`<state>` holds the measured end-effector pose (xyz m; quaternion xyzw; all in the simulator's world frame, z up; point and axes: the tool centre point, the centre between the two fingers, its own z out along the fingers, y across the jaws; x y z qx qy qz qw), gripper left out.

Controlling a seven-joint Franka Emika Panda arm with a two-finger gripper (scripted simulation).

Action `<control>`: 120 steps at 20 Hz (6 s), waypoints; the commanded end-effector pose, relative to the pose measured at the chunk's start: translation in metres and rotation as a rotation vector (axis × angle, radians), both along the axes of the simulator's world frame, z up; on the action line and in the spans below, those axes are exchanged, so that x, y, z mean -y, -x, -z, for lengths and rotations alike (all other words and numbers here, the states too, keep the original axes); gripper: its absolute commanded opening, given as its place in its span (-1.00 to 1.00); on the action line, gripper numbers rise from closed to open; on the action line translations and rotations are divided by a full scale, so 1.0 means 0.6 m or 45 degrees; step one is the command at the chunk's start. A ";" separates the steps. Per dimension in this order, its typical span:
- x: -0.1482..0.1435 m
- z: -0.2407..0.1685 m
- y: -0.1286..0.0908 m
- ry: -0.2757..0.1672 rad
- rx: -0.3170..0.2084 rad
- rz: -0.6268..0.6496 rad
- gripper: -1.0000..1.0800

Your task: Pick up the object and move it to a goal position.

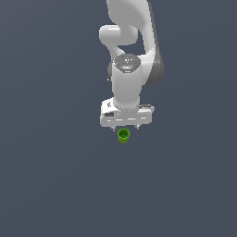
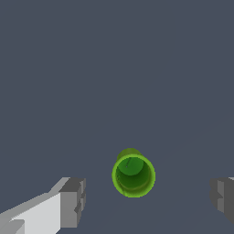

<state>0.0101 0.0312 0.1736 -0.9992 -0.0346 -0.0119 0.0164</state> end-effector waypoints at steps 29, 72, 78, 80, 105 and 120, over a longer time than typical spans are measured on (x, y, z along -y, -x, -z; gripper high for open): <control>0.009 0.072 0.030 0.043 -0.006 -0.655 0.92; 0.007 0.217 0.066 0.054 -0.004 -1.316 0.92; 0.007 0.219 0.065 0.054 -0.004 -1.316 -1.00; 0.007 0.219 0.065 0.054 -0.004 -1.316 -1.00; 0.090 -0.028 -0.085 0.248 0.437 -1.406 -1.00; 0.160 -0.270 -0.144 0.406 0.832 -1.460 -1.00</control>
